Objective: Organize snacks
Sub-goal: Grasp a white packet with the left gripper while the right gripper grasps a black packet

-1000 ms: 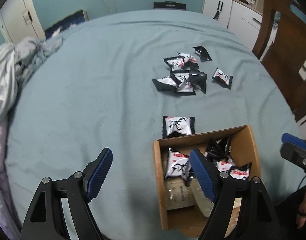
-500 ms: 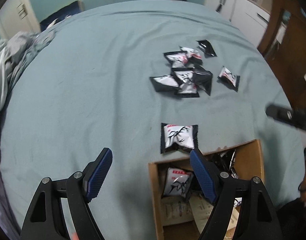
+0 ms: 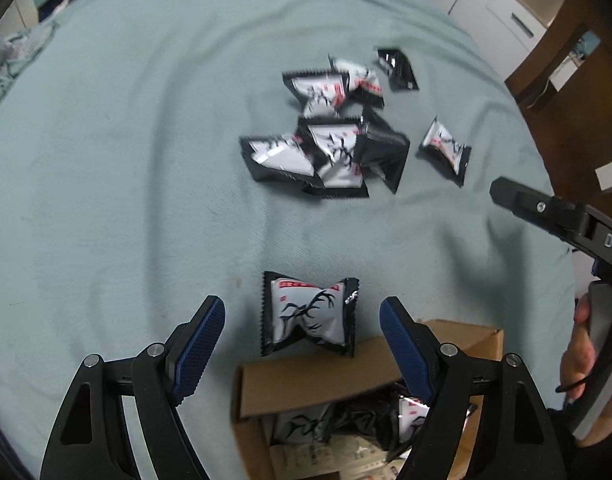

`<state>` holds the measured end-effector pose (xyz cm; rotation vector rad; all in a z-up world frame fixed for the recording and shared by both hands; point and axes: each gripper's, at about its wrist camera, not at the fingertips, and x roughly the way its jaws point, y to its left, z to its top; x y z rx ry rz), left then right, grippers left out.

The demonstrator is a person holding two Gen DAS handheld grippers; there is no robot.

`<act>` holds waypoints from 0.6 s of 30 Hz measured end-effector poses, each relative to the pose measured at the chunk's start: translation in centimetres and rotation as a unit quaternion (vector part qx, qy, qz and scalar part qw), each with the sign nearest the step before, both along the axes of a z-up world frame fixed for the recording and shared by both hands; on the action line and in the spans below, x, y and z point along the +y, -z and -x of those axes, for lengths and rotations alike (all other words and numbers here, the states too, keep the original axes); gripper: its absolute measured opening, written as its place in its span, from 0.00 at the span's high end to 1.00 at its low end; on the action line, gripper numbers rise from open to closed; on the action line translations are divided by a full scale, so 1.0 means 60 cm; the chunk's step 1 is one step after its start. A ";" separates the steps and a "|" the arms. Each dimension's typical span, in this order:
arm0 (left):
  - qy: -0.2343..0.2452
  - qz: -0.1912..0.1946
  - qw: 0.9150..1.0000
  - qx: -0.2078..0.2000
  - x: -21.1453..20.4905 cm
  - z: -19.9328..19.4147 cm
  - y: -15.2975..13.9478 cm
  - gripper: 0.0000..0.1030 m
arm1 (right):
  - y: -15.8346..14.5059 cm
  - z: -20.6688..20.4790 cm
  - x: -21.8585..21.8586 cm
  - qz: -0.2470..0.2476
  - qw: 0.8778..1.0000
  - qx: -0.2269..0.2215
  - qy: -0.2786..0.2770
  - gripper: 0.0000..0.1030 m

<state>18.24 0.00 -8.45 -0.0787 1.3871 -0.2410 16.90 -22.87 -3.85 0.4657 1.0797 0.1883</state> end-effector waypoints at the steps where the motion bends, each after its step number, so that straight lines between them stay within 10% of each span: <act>1: 0.003 0.000 1.000 0.015 -0.005 -0.007 0.010 0.22 | 0.002 -0.006 0.000 -0.001 1.000 0.000 0.000 0.26; 12: -0.006 -0.018 0.996 0.088 -0.022 -0.017 0.094 0.26 | 0.006 -0.044 -0.010 -0.006 1.000 -0.005 0.001 0.26; 14: -0.005 -0.037 0.997 0.074 -0.026 -0.013 0.088 0.51 | 0.005 -0.052 -0.014 -0.005 1.000 -0.007 0.003 0.26; 18: -0.018 -0.017 0.998 0.064 -0.016 -0.007 0.077 0.61 | 0.007 -0.069 -0.017 0.010 1.000 -0.009 0.004 0.26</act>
